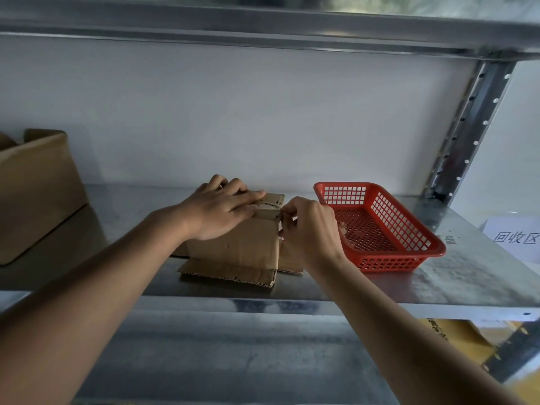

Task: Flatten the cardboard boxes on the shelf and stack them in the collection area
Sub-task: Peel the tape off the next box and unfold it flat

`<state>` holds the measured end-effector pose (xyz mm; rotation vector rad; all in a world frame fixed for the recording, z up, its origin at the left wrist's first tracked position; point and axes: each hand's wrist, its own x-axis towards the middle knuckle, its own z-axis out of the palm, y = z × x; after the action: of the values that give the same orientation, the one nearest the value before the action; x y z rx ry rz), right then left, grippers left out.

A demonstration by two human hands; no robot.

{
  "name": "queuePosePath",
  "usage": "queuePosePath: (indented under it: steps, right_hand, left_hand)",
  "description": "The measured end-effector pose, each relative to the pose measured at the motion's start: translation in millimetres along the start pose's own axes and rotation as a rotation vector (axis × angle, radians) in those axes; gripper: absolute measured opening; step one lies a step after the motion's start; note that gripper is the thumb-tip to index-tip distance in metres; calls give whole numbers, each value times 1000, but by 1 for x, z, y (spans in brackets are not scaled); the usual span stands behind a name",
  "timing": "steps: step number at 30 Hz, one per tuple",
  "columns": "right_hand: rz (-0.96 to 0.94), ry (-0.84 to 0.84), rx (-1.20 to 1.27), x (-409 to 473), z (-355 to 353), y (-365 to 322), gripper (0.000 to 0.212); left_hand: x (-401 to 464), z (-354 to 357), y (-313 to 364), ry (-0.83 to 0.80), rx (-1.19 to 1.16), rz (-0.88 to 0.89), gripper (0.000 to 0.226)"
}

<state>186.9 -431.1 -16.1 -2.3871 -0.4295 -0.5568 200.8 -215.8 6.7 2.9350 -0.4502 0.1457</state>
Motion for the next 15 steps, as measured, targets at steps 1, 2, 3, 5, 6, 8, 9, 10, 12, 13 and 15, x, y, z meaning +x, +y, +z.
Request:
queuePosePath:
  steps: [1, 2, 3, 5, 6, 8, 9, 10, 12, 13, 15]
  right_hand:
    - [-16, -8, -34, 1, 0, -1, 14]
    - [-31, -21, -58, 2, 0, -1, 12]
    - [-49, -37, -69, 3, -1, -1, 10]
    - [-97, -76, -89, 4, -3, 2, 10]
    - [-124, -98, -115, 4, -5, 4, 9]
    - [-152, -119, -164, 6, -7, 8, 6]
    - [-149, -112, -158, 7, -8, 10, 5]
    - [-126, -101, -122, 8, -7, 12, 7]
    - [-30, -99, 22, 9, -6, 12, 13]
    - [20, -97, 110, 8, -6, 13, 14]
    - [99, -77, 284, 4, -5, 15, 13]
  left_hand:
    - [0, 0, 0, 0, 2, 3, 81]
    - [1, 0, -1, -1, 2, 5, 80]
    - [1, 0, -1, -1, -2, 6, 78]
    - [1, 0, -2, -1, -24, 7, 76]
    - [0, 0, -3, -2, -39, 8, 76]
    - [-1, 0, -3, -5, -63, 10, 77]
    - [-2, 0, -4, -7, -70, 9, 78]
    - [-2, -1, -4, -5, -73, 8, 77]
    - [-2, -1, -4, 2, -72, 5, 75]
    - [-1, -1, -5, 4, -71, 6, 73]
    - [-1, 0, -5, 3, -75, 11, 72]
